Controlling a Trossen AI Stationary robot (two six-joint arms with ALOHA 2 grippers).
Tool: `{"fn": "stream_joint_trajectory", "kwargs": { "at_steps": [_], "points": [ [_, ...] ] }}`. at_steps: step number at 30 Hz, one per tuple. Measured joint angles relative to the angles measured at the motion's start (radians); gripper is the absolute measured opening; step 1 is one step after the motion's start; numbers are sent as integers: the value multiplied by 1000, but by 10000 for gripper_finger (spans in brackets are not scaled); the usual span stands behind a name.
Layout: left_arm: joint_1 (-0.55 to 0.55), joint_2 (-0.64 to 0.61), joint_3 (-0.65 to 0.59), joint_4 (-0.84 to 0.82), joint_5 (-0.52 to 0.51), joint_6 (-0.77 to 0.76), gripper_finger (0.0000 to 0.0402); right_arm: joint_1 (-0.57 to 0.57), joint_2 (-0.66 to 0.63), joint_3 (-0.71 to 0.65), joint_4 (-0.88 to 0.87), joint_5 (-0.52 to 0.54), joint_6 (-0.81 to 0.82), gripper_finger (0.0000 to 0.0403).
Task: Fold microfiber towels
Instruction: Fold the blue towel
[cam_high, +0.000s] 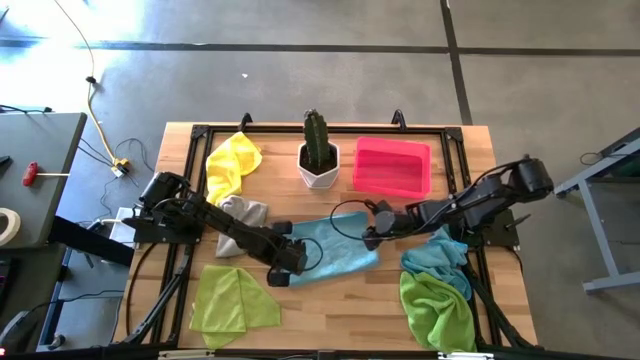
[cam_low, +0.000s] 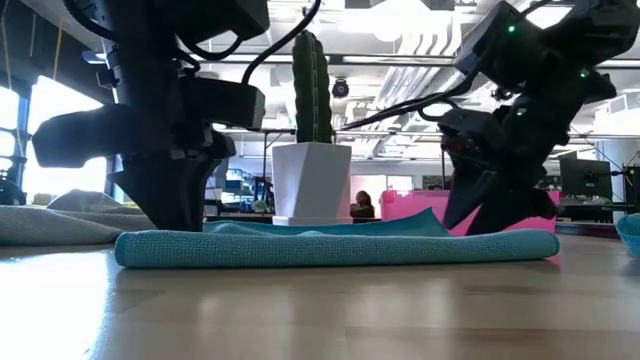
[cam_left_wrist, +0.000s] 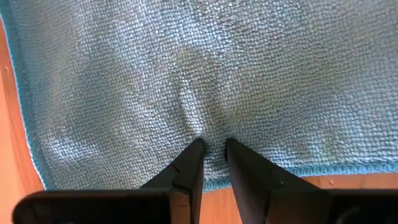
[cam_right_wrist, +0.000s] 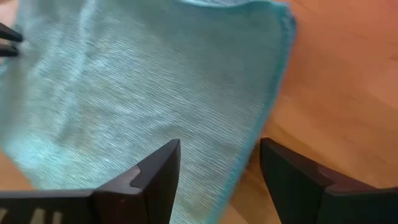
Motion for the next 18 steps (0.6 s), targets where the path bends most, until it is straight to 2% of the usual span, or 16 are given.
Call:
{"fn": "stream_joint_trajectory", "kwargs": {
  "at_steps": [6,18],
  "points": [
    [0,0,0,0,-4,25,66,14,7,0,80,-12,3,211],
    [0,0,-1,3,-8,27,66,31,38,2,100,-26,5,211]
  ]
}}
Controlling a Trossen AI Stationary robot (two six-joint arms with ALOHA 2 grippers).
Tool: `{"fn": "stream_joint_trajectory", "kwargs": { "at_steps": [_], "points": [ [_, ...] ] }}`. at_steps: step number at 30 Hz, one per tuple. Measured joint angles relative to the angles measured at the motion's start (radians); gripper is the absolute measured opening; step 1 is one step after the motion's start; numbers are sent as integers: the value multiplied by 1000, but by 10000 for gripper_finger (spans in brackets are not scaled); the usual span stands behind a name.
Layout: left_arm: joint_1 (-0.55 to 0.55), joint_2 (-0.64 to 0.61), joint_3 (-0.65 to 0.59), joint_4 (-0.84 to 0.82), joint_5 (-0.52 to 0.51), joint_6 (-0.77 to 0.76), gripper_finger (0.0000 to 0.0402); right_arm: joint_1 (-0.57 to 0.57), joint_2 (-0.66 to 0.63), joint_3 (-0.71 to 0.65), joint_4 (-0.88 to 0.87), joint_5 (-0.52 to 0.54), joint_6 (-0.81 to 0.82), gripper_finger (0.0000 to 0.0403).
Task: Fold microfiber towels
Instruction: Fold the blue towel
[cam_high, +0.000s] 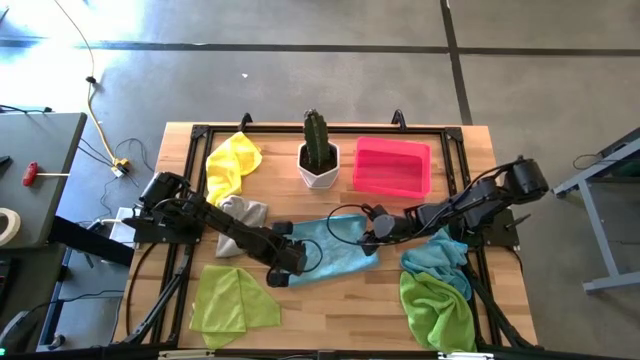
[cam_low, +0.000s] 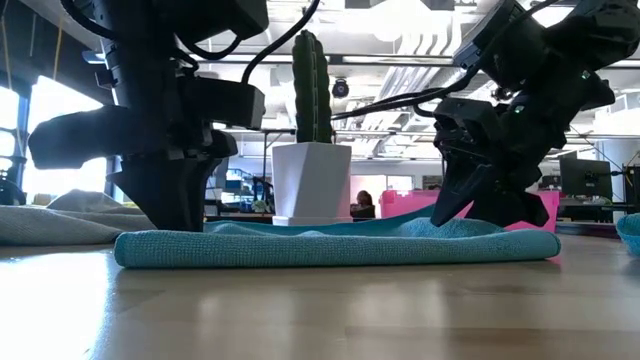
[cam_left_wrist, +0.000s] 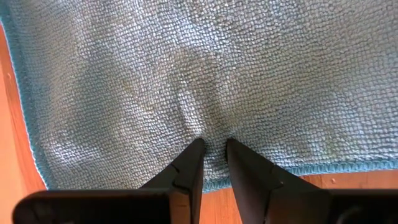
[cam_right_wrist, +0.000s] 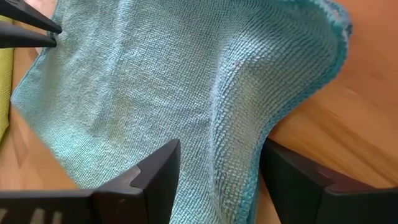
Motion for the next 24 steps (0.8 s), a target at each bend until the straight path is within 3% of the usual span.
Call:
{"fn": "stream_joint_trajectory", "kwargs": {
  "at_steps": [8,21,24],
  "points": [
    [0,0,0,2,-10,0,66,0,21,0,23,8,-10,182],
    [1,3,6,10,-10,0,66,-1,25,-2,30,15,-37,24],
    [1,5,25,-7,-12,0,66,-1,24,-2,21,15,-69,5]
  ]
}}
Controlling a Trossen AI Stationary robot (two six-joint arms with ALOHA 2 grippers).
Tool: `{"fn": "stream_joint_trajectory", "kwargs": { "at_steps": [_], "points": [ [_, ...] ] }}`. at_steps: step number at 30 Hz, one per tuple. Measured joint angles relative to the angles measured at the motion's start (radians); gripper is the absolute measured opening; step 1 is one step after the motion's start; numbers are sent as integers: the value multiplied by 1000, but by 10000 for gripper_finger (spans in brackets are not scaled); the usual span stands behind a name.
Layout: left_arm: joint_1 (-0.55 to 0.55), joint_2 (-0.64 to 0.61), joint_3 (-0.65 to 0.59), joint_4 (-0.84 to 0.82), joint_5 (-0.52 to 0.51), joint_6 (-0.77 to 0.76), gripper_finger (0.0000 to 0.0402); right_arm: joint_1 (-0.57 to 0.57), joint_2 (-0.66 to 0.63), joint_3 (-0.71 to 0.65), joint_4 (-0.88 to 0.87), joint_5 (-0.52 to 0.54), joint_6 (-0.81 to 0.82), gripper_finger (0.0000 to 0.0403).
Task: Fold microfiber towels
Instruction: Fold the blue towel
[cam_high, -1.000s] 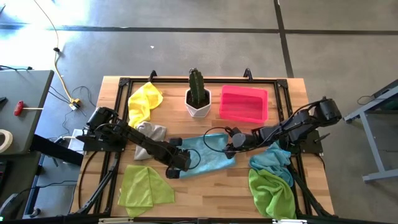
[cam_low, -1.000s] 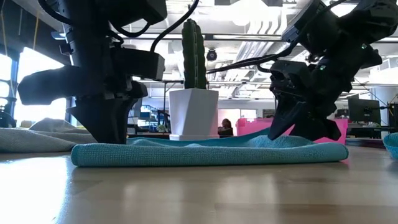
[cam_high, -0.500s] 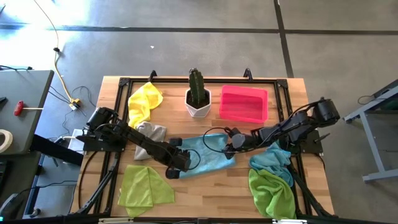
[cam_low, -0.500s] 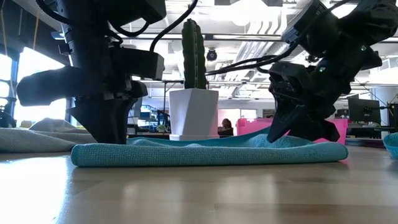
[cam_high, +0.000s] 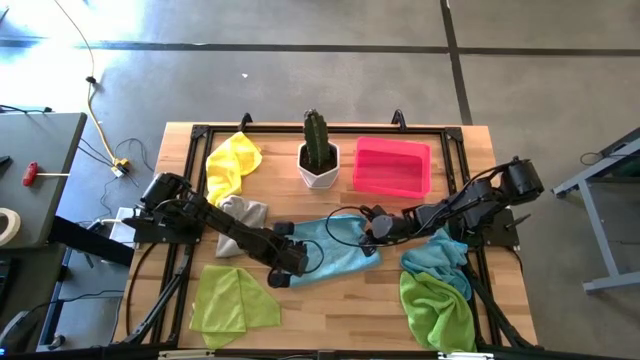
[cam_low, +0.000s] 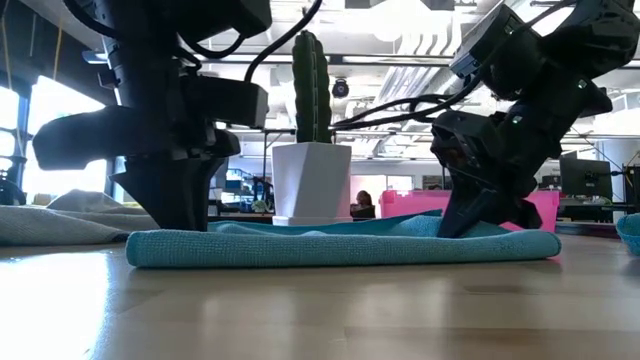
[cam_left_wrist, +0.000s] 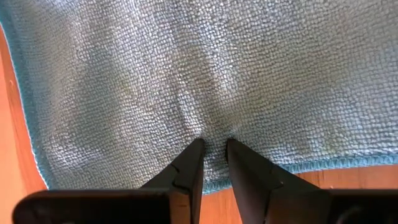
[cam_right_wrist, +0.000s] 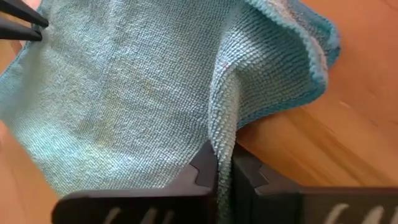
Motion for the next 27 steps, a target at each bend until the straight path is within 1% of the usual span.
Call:
{"fn": "stream_joint_trajectory", "kwargs": {
  "at_steps": [7,12,14,17,22,27],
  "points": [
    [0,8,56,-58,1,32,66,0,-15,3,-50,-8,-11,2],
    [-3,8,73,-102,15,25,66,1,-74,4,-168,-41,-9,1],
    [-8,7,73,-106,20,24,66,2,-102,25,-274,-41,-5,1],
    [-20,6,73,-105,22,23,66,2,-125,91,-496,-25,-24,1],
    [-36,4,74,-103,21,12,66,2,-131,262,-874,26,-54,0],
    [-43,3,75,-108,21,6,66,2,-129,416,-1147,68,-44,0]
  ]
}}
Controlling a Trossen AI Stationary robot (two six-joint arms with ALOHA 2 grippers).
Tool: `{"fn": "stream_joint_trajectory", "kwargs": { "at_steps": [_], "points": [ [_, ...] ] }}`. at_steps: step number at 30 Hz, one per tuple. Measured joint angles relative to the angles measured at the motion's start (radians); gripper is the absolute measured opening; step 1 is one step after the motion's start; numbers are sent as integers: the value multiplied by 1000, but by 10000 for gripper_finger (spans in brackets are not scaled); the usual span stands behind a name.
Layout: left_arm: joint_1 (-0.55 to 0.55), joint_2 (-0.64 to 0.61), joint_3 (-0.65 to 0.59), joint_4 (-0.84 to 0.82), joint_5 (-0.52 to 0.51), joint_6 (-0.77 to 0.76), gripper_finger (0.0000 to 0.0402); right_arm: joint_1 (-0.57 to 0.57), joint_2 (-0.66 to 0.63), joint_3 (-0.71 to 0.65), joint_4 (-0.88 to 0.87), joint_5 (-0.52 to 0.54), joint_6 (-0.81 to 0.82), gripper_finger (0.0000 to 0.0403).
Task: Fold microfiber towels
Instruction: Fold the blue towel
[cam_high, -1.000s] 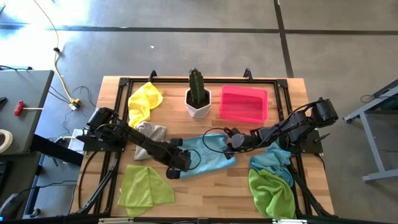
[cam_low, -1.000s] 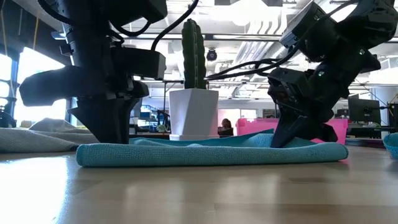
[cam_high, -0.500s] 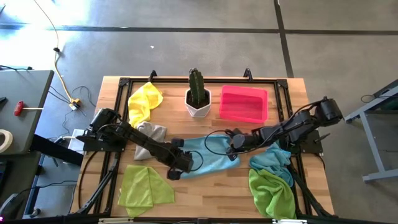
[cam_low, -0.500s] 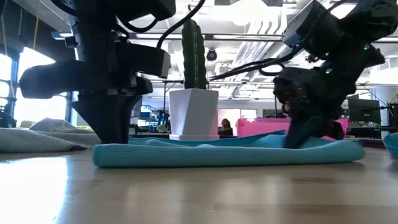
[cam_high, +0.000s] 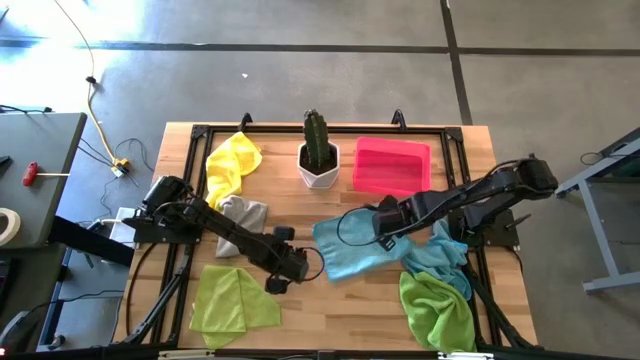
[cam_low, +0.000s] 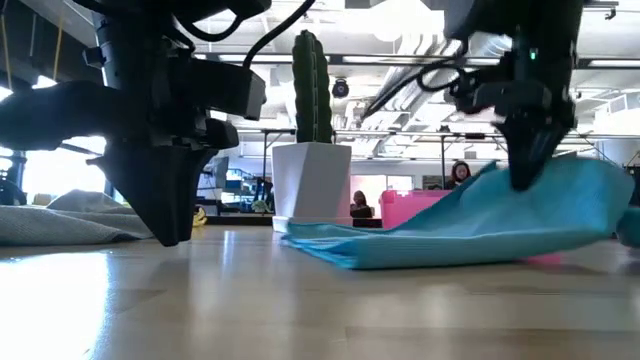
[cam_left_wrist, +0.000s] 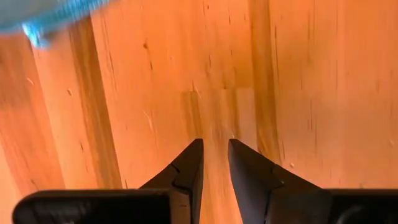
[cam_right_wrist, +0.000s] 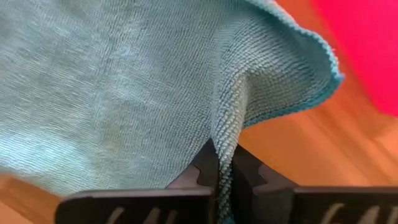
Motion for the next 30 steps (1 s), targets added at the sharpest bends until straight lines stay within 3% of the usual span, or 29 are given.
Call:
{"fn": "stream_joint_trajectory", "kwargs": {
  "at_steps": [5,21,30],
  "points": [
    [-4,0,1,-32,1,0,66,0,43,123,-103,6,19,0],
    [-7,-2,1,-92,-13,27,66,50,369,504,-109,-12,-61,0],
    [-80,-2,2,-92,-61,54,66,65,523,647,-98,26,-80,0]
  ]
}}
